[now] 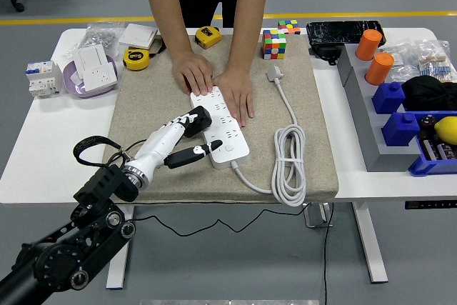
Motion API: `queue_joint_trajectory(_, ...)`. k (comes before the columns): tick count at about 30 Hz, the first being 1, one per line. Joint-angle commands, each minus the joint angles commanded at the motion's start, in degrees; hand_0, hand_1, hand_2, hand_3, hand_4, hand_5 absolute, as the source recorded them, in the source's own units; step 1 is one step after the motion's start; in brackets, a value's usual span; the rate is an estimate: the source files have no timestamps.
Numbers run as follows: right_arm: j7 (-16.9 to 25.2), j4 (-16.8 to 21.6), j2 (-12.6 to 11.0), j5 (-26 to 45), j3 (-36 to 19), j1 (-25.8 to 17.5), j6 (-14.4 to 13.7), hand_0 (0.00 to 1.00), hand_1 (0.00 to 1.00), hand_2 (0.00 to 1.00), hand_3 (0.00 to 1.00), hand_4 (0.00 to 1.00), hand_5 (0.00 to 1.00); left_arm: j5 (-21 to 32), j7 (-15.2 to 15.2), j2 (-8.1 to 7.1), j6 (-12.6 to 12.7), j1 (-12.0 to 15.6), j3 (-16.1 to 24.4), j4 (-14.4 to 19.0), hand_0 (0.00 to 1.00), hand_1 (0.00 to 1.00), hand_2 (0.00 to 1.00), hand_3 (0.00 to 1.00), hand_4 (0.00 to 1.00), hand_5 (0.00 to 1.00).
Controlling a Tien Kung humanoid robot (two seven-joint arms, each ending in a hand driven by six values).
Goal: Pick up the plug,place it near the board,insert it into the board,press the button
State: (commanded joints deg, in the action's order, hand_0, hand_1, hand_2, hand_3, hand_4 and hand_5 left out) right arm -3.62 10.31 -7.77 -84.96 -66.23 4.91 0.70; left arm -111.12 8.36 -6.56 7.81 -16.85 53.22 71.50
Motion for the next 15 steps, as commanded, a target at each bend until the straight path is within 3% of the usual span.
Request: queue_joint_trajectory(15,-0.04,0.0,-0.16,0.14,0.29,-0.03,0.03,0.804,0.716,0.694,0.608,0.893,0.567,-1.77,1.25,-1.54,-0.6,-3.75,-4.87,-0.52,0.998,0.998,0.987,0.936,0.998,0.998)
